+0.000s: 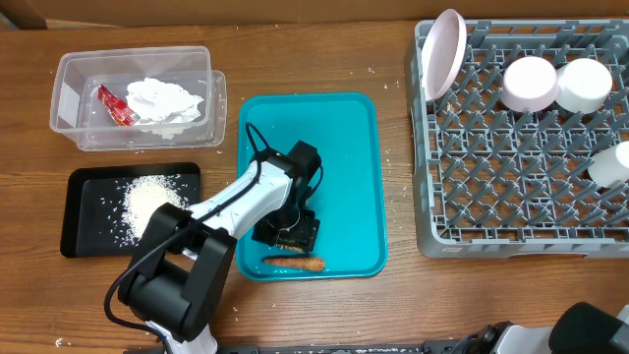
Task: Sort waste into correct bins and load items into the dishwasher
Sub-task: 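Lower the left gripper and pinch the brown snack piece, then carry the snack piece left and drop it on the black tray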
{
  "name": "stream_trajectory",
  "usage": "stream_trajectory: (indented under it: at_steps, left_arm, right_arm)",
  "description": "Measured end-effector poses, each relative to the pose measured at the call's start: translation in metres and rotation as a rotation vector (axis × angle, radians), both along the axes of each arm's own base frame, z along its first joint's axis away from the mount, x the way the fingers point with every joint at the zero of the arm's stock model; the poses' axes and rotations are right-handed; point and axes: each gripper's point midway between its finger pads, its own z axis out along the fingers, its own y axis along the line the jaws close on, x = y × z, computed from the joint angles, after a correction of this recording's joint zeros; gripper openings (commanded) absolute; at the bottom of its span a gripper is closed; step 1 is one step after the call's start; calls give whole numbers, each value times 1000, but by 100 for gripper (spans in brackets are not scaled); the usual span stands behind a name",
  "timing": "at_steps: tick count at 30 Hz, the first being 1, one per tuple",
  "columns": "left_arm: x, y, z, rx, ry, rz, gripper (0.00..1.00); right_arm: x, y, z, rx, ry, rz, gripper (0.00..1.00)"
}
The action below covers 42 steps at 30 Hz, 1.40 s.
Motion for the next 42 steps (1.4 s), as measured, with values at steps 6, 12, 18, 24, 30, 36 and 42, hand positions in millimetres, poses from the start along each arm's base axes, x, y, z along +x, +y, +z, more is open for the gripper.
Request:
stream_trajectory:
  at_steps: [6,12,18,24,30,36,42]
  left_arm:
    - [23,3,23,2,-29,36,75]
    - [52,24,46,23,-81,113,76]
    - [87,70,78,26,-181,264,76]
    - [106,146,96,42,-243,498,77]
    - [108,208,97,68,-264,687,79]
    - [103,244,97,89,-276,800,79]
    - [100,255,96,94,-277,835,80]
  right_arm:
    - [0,0,0,-1,0,0,100]
    - [0,0,0,0,0,0,100]
    - [0,0,0,0,0,0,100]
    - [0,0,0,0,0,0,100]
    - [0,0,0,-1,0,0,100]
    - [0,0,0,0,0,0,100]
    - [0,0,0,-1,-1,0,100]
